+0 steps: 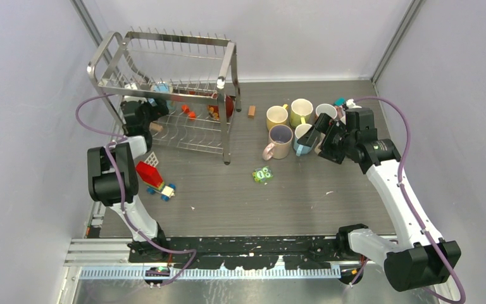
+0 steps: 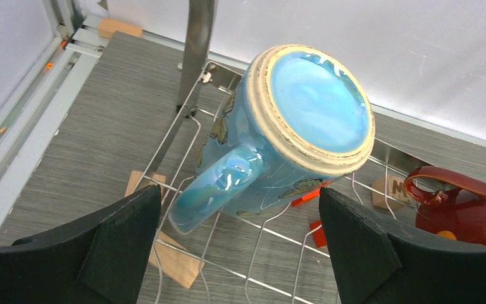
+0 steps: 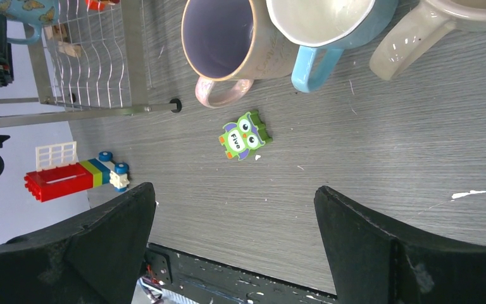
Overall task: Unload the cups from the dish rack
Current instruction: Adjust the cup in the dish rack.
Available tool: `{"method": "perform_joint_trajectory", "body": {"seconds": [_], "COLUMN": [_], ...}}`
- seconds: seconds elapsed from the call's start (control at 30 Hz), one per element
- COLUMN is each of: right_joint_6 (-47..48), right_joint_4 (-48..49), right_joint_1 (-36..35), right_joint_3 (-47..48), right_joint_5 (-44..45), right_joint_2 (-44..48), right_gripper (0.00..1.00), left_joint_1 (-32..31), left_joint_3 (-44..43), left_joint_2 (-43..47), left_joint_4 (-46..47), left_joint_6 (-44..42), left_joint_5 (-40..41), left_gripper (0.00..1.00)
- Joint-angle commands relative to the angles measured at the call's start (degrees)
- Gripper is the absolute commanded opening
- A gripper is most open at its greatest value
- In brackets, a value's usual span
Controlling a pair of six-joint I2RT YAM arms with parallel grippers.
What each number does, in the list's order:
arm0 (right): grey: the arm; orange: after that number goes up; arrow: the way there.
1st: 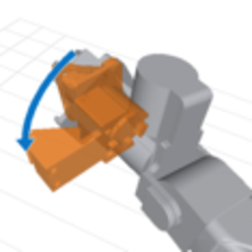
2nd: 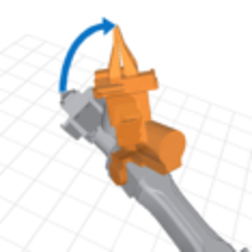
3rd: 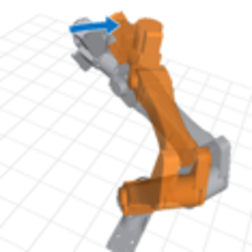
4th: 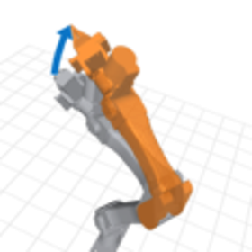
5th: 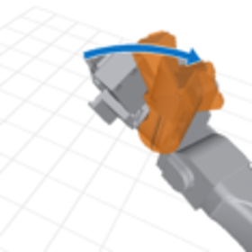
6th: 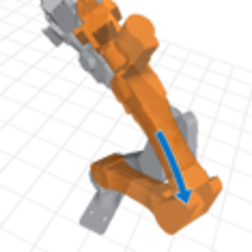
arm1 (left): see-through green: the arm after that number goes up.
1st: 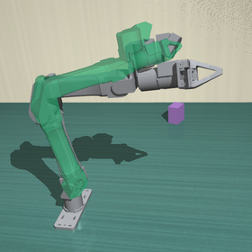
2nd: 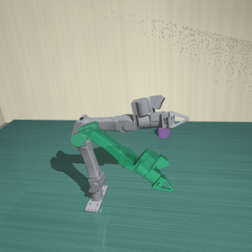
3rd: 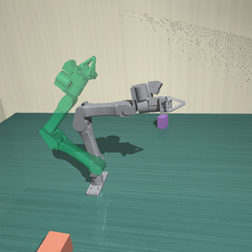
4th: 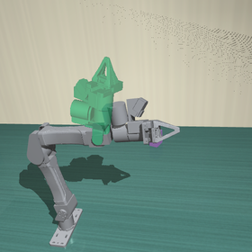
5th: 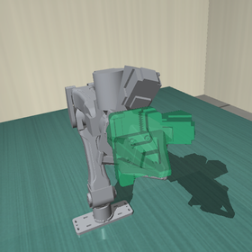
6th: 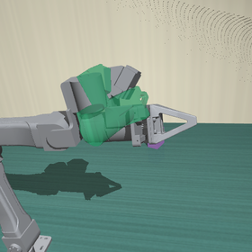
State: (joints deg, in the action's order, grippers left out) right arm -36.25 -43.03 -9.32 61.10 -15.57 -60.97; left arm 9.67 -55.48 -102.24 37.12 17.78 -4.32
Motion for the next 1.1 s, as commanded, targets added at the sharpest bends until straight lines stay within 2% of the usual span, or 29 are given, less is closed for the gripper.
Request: {"method": "perform_joint_trajectory", "body": {"seconds": [0.0, 0.2, 0.4, 0.6, 0.73, 1.07], "right_joint_6": [0.9, 1.0, 1.0, 1.0, 1.0, 1.0], "right_joint_4": [2.2, 2.2, 2.4, 2.5, 2.6, 3.0], "right_joint_1": [-0.5, -0.5, -0.6, -0.5, -0.6, -0.6], "right_joint_3": [-0.1, -0.5, -1.0, -1.3, -1.7, -2.3], "right_joint_5": [-0.4, -0.1, -0.1, -0.1, -0.1, -0.3], "right_joint_2": [1.6, 1.9, 1.6, 1.7, 1.7, 1.6], "right_gripper": [1.0, 1.0, 1.0, 1.0, 1.0, 1.0], "left_joint_1": [1.1, 1.2, 1.4, 1.4, 1.4, 1.4], "left_joint_3": [-2.6, -2.3, -1.9, -0.4, -0.1, 1.5], "left_joint_2": [-1.8, -3.8, -4.4, -4.0, -4.1, -2.9], "left_joint_4": [1.7, 3.9, 5.1, 6.2, 5.0, 1.3], "left_joint_6": [1.5, 4.9, 8.0, 9.9, 10.6, 14.0], "left_joint_5": [-5.6, -8.8, -10.2, -10.6, -9.6, -5.3], "left_gripper": [0.94, 0.81, 0.63, 0.52, 0.48, 0.25]}}
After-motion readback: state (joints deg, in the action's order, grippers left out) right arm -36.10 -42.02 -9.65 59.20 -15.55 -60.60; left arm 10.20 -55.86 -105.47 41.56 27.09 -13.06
